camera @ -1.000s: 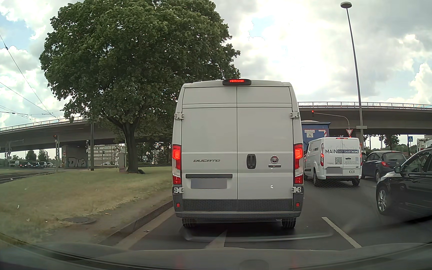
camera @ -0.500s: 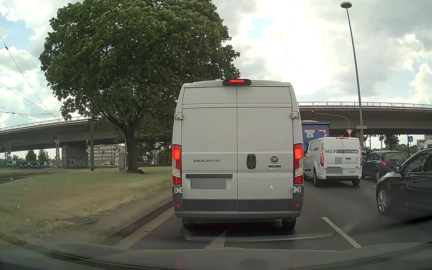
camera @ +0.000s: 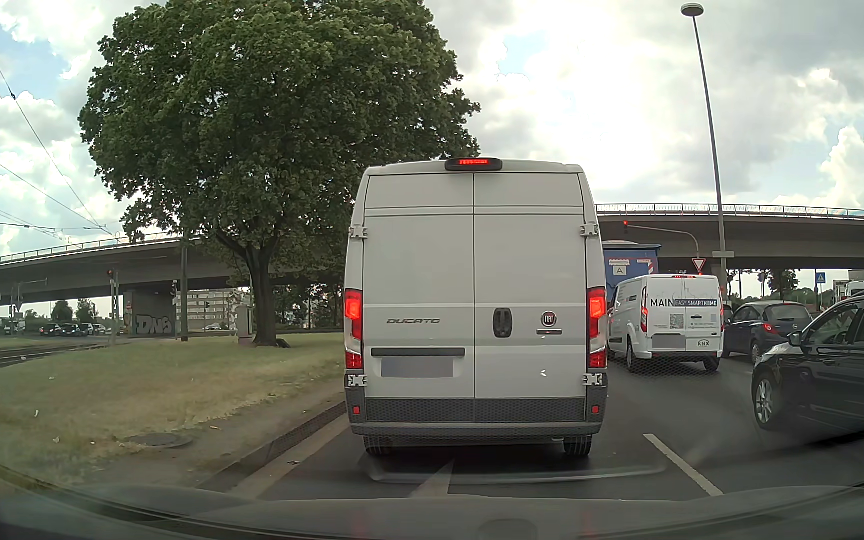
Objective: Follow the waypoints while adhering to traffic rules and regulations
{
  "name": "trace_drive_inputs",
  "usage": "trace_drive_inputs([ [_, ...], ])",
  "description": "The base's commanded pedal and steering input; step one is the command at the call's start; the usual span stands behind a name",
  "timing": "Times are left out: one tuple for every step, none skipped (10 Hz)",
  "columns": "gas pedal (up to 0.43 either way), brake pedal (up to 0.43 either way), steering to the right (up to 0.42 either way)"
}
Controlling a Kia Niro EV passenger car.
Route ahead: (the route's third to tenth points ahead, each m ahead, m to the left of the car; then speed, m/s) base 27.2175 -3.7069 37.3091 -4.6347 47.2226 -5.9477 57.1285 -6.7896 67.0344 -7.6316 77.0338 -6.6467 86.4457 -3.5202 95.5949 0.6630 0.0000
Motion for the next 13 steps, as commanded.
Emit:
trace_drive_inputs([
  [0.0, 0.317, 0.002],
  [0.0, 0.323, 0.002],
  [0.0, 0.317, 0.002],
  [0.0, 0.317, 0.002],
  [0.0, 0.317, 0.002],
  [0.0, 0.317, 0.003],
  [0.0, 0.317, 0.002],
  [0.0, 0.323, 0.002],
  [0.0, 0.317, 0.002],
  [0.0, 0.317, 0.002],
  [0.0, 0.317, 0.002],
  [0.0, 0.317, 0.002],
  [0.0, 0.317, 0.002],
])
